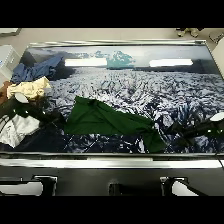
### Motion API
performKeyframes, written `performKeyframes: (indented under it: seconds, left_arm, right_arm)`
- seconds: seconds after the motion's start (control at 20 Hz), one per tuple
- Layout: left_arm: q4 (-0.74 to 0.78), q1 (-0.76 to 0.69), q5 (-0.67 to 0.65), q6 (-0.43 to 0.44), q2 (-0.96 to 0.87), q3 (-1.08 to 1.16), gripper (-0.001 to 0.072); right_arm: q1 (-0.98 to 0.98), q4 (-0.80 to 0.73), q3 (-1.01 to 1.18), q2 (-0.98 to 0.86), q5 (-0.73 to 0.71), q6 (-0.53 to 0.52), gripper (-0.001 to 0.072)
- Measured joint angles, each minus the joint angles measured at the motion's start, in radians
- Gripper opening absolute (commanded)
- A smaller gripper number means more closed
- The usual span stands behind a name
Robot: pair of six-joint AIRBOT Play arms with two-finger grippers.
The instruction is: Fold the clothes and pants, and hang the long-sleeved shirts on hangers.
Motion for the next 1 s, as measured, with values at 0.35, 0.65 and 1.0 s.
performKeyframes:
  seconds: [0.35, 0.65, 1.0]
  left_arm:
    - [-0.221, -0.001, 0.148, 0.081, 0.006, -0.151, 0.0307]
    - [-0.29, -0.067, 0.227, 0.106, 0.007, -0.168, 0.0031]
    - [-0.31, -0.113, 0.235, 0.115, 0.052, -0.168, 0.003]
  right_arm:
    - [-0.008, 0.062, -0.121, 0.0, -0.04, -0.026, 0.0708]
    - [-0.01, 0.157, -0.192, 0.0, -0.098, -0.047, 0.0685]
    - [0.125, 0.238, -0.221, -0.002, -0.247, -0.073, 0.0047]
